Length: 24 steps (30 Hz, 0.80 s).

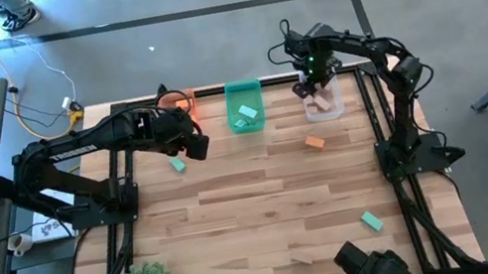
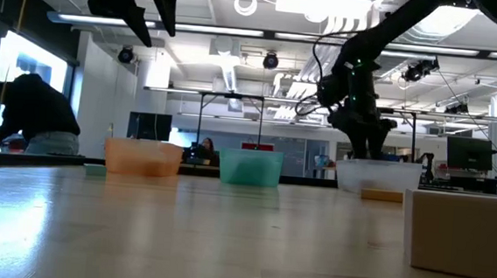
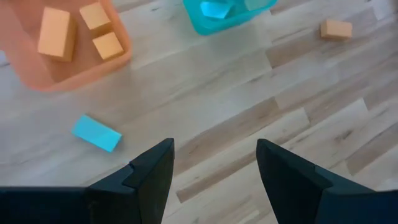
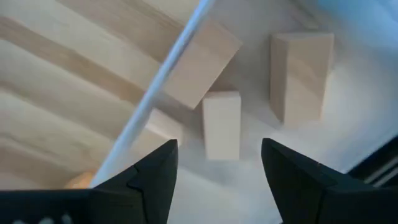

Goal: Sort & place blocks by color
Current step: Put the blue block into the green bin

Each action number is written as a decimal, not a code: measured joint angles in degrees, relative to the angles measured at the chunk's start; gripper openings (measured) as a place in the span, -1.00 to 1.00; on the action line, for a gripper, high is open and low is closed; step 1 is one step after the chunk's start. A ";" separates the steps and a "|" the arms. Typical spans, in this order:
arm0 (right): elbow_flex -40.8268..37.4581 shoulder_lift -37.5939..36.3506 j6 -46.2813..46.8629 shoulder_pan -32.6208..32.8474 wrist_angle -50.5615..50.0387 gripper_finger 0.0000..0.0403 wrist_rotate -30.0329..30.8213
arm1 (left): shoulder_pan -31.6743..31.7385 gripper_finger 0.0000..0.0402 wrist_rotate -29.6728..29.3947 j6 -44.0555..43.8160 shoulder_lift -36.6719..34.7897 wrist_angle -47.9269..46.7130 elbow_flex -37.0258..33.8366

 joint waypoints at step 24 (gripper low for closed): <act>33.85 -1.31 -16.88 4.08 -2.52 0.07 0.90 | -0.42 0.06 -4.91 -35.31 1.42 1.59 -17.29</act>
